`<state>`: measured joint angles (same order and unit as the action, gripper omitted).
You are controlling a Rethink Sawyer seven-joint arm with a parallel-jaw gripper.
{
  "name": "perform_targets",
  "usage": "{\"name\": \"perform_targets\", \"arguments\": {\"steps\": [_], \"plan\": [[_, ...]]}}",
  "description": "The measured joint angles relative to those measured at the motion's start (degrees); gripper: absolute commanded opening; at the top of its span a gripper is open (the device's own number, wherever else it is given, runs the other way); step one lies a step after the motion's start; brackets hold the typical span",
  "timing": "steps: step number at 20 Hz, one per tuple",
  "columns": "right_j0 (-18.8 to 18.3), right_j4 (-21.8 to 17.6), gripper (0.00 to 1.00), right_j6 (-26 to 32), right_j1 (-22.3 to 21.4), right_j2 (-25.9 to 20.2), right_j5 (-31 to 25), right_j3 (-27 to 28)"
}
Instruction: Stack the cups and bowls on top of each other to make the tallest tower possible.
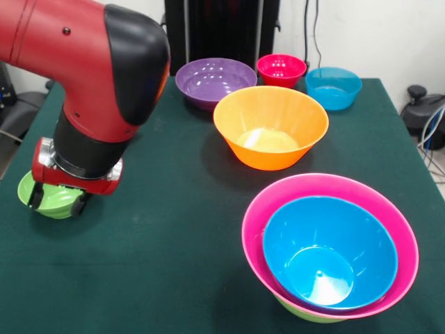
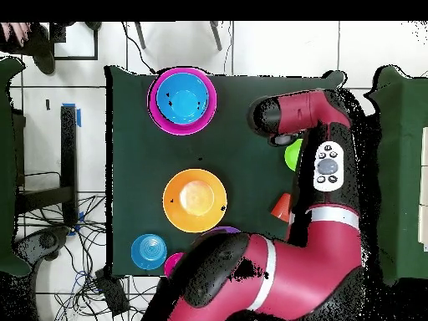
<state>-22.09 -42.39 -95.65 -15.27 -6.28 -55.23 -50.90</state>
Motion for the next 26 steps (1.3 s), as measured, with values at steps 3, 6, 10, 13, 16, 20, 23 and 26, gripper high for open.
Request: {"name": "perform_targets", "arguments": {"steps": [3, 6, 10, 13, 16, 20, 23, 26], "plan": [[1.19, 0.01, 1.00, 0.00, 0.64, 1.95, 0.00, 0.62], [2.71, 0.02, 1.00, 0.00, 1.14, 4.41, 0.00, 1.85], [4.12, 0.05, 1.00, 0.00, 1.16, 6.92, 0.00, 2.94], [4.62, 0.19, 1.00, 0.00, 1.04, 7.96, 0.00, 3.24], [4.84, 0.96, 1.00, 0.00, 0.88, 8.92, 0.00, 3.27], [4.77, 3.06, 1.00, -0.01, 0.85, 9.88, 0.00, 3.27], [4.77, 5.42, 1.00, -0.03, 0.76, 10.58, 0.00, 3.24], [4.79, 7.70, 1.00, -0.27, 0.44, 11.07, 0.00, 3.01]]}}
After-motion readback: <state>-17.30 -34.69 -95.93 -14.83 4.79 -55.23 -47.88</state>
